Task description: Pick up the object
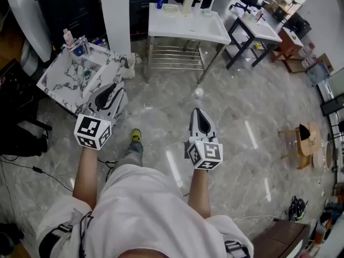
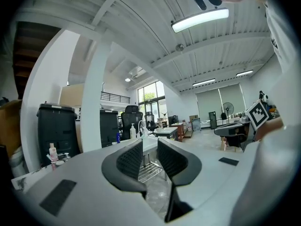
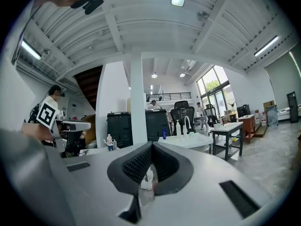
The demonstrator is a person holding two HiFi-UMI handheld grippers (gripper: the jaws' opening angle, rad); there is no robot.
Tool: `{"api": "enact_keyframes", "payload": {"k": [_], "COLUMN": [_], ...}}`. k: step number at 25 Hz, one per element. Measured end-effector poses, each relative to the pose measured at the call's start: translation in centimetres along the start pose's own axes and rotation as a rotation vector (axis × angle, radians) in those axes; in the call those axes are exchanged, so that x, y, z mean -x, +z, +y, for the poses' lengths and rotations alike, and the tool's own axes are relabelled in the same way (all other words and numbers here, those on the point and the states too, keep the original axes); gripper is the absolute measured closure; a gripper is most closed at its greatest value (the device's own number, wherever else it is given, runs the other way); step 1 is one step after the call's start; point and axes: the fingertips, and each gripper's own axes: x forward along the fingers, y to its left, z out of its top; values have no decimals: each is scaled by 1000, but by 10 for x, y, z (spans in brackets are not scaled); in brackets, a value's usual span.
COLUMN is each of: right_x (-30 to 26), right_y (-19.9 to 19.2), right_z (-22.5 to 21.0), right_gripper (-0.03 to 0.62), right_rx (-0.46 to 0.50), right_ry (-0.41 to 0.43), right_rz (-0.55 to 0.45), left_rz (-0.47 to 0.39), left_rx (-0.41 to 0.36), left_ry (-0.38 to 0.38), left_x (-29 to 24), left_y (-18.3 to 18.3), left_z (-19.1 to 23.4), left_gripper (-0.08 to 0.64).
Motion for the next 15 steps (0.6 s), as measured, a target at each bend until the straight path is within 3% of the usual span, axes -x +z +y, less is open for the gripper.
{"api": "enact_keyframes", "payload": {"k": [7, 15], "right_x": [-102, -257], "right_y": [15, 36], "right_z": [-22, -43], "right_gripper": [586, 586], "right_rx": [5, -9], "right_ry": [-30, -60], "right_rz": [10, 10], "left_rz": [6, 20], "left_rx": [10, -5], "left_ry": [-48, -82], "left_x": [-95, -214], "left_y": [1, 10], "left_z": [62, 164], "left_gripper": [468, 468]}}
